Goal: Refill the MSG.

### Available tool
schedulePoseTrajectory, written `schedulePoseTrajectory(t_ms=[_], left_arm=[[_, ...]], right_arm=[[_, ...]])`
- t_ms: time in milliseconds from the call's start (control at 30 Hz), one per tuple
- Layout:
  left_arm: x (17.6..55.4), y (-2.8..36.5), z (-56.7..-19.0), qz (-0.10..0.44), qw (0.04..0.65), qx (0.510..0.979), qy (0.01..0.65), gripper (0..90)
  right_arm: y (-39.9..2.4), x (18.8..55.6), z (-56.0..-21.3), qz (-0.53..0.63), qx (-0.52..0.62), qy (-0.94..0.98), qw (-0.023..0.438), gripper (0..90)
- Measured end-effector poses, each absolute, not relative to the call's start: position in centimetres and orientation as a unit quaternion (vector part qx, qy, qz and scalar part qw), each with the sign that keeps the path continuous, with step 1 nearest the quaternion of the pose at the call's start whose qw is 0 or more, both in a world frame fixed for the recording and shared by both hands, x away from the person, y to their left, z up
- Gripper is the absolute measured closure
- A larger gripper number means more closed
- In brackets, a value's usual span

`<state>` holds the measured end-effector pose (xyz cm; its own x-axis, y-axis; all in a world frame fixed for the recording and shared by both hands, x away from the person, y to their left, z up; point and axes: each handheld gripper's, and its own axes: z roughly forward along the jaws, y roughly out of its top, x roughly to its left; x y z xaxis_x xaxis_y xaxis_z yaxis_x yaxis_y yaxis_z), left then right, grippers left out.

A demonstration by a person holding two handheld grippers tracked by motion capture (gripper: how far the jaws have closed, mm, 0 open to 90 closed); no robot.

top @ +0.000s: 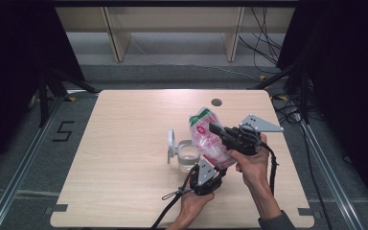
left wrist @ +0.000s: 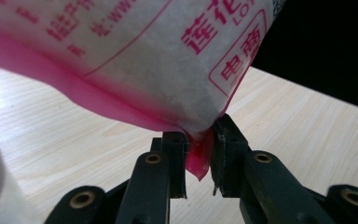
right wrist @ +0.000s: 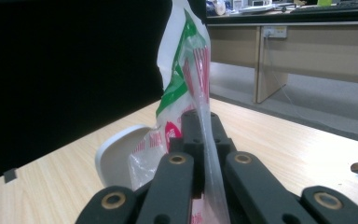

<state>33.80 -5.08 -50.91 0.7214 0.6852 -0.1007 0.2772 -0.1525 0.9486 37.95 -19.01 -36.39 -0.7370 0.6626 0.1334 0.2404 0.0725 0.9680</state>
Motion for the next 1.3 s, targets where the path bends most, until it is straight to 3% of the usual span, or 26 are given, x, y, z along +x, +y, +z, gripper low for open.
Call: schedulePoseTrajectory(t_ms=[467,733,1300], left_arm=[[33.9,-5.6,-50.9,0.183,0.585,0.714,0.339,76.9],[34.2,-6.1,-50.6,0.179,0.586,0.716,0.333,76.8],[34.7,-6.8,-50.6,0.163,0.613,0.695,0.337,76.9]], right_arm=[[-17.3,38.7,-36.2,0.593,0.32,0.72,0.168,90.0],[-16.4,39.1,-36.2,0.576,0.302,0.735,0.191,90.0],[-15.3,39.4,-36.4,0.56,0.299,0.747,0.196,90.0]])
